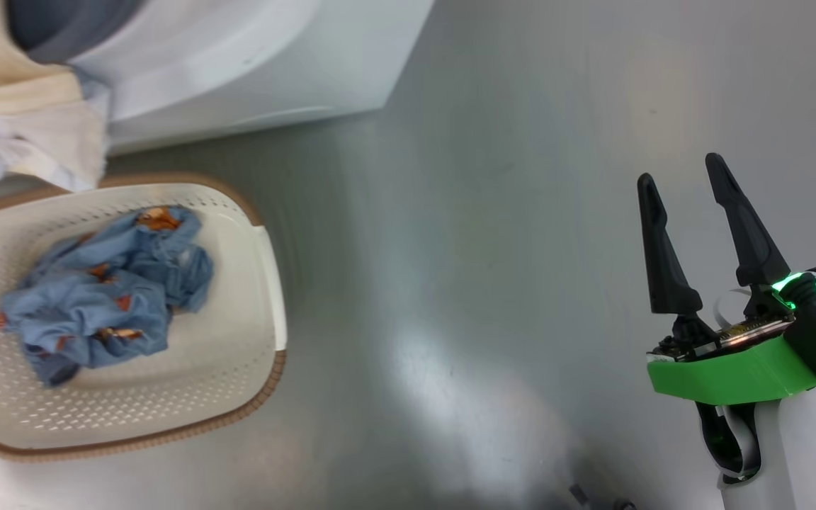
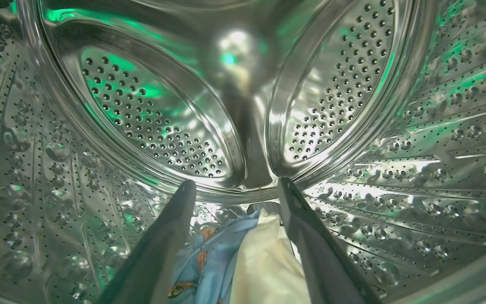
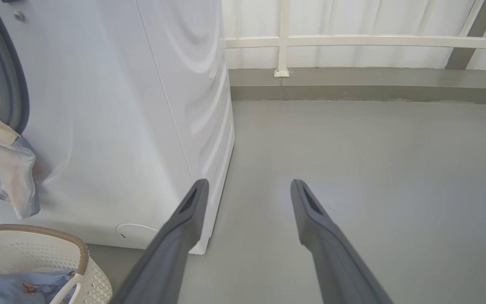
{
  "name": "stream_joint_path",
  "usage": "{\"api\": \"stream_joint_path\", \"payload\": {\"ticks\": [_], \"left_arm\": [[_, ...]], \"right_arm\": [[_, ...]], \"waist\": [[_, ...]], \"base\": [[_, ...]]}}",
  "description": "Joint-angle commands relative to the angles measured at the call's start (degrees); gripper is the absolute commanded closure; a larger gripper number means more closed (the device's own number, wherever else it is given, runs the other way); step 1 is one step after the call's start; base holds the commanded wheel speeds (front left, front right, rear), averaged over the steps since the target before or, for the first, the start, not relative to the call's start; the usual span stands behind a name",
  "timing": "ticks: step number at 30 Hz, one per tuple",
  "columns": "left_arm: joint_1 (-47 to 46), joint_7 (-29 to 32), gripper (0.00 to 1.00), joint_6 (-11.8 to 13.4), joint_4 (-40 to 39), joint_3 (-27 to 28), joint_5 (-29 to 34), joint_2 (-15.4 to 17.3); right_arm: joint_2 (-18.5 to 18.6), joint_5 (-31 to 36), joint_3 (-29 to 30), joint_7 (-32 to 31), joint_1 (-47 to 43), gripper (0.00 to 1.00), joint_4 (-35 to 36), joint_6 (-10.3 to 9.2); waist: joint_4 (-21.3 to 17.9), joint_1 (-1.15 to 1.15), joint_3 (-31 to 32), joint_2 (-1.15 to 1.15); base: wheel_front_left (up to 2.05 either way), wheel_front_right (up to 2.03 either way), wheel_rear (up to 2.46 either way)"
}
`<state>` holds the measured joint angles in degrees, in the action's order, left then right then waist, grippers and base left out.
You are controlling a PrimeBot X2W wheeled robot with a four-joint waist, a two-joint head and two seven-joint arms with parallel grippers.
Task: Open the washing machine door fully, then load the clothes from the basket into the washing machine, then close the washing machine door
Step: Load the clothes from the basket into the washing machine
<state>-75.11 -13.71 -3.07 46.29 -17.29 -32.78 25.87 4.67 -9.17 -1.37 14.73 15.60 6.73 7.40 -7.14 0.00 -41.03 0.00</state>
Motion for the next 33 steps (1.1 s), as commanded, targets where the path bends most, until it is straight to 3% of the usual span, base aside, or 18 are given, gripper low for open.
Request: {"api": "stream_joint_path", "payload": {"ticks": [1,9,17,25,33], "left_arm": [[3.0,-0.4,0.00,0.8,-3.0,0.6,0.5,2.5],[15.0,-0.7,0.00,4.7,-12.9,0.2,0.9,2.6],[32.6,-1.0,0.00,11.7,-30.1,1.6,1.7,4.5],[51.2,-1.2,0.00,19.3,-46.2,1.6,4.6,3.1],[62.2,-1.3,0.00,23.3,-53.2,-0.4,7.1,0.5]], "right_arm": [[0.2,0.8,-0.8,0.3,-1.8,0.00,0.9,0.09],[0.2,1.1,-0.2,0.3,-3.0,0.00,-0.3,0.09],[0.4,1.4,-0.5,0.3,-4.1,0.00,-1.8,0.09],[0.8,2.0,-1.0,0.3,-5.4,0.00,-3.2,0.09],[1.6,2.3,-1.0,0.3,-7.5,0.00,-4.4,0.09]], "waist": [[2.1,0.00,2.7,0.00],[4.1,0.00,6.8,0.00],[5.4,0.00,11.3,0.00],[6.9,0.00,15.8,0.00],[8.7,0.00,20.1,0.00]], "base": [[0.00,0.00,0.00],[0.00,0.00,0.00],[0.00,0.00,0.00],[0.00,0.00,0.00],[0.00,0.00,0.00]]}}
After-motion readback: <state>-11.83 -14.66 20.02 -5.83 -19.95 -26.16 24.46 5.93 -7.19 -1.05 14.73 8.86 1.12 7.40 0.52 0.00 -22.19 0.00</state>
